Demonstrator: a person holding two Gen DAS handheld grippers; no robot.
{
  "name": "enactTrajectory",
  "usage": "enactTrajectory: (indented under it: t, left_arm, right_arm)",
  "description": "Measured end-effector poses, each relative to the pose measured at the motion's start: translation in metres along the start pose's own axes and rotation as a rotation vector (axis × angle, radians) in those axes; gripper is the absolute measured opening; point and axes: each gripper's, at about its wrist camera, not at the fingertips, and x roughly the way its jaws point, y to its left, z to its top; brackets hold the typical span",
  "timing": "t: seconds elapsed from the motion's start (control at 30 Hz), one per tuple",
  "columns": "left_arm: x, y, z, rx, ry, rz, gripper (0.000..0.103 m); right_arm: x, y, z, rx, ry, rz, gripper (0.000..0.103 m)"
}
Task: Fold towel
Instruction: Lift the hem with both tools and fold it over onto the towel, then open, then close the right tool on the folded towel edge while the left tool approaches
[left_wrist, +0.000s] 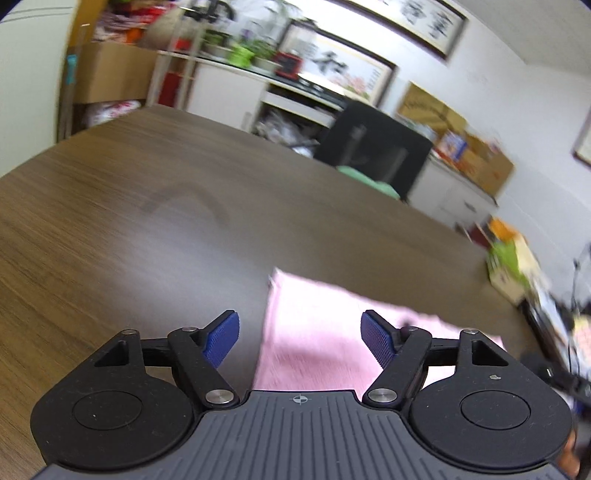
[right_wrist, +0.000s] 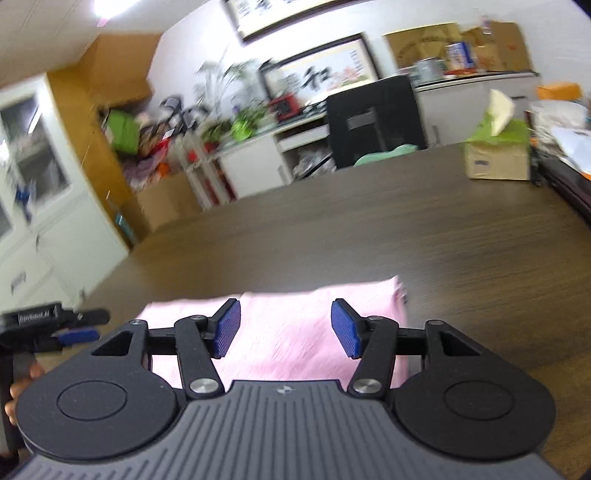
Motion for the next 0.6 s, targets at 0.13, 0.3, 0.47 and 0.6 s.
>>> enactTrajectory:
  t: [0.13, 0.3, 0.47, 0.6]
  left_arm:
    - [0.001, -0.022, -0.011, 0.127, 0.025, 0.003, 0.073]
    - [0.005, -0.029, -0.013, 0.163, 0.050, 0.032, 0.073]
    - [0.016, -0.028, -0.015, 0.197, 0.070, 0.094, 0.074]
    - [0.017, -0.031, -0.017, 0.228, 0.062, 0.126, 0.075]
  right_arm:
    - [0.005, 0.016, -0.005, -0.063, 0.091, 0.014, 0.058]
    - [0.007, 0.021, -0.009, -0.101, 0.154, -0.050, 0.058]
    - [0.002, 0.020, -0.009, -0.110, 0.155, -0.091, 0.058]
    - [-0.004, 0.020, -0.011, -0.138, 0.140, -0.164, 0.059]
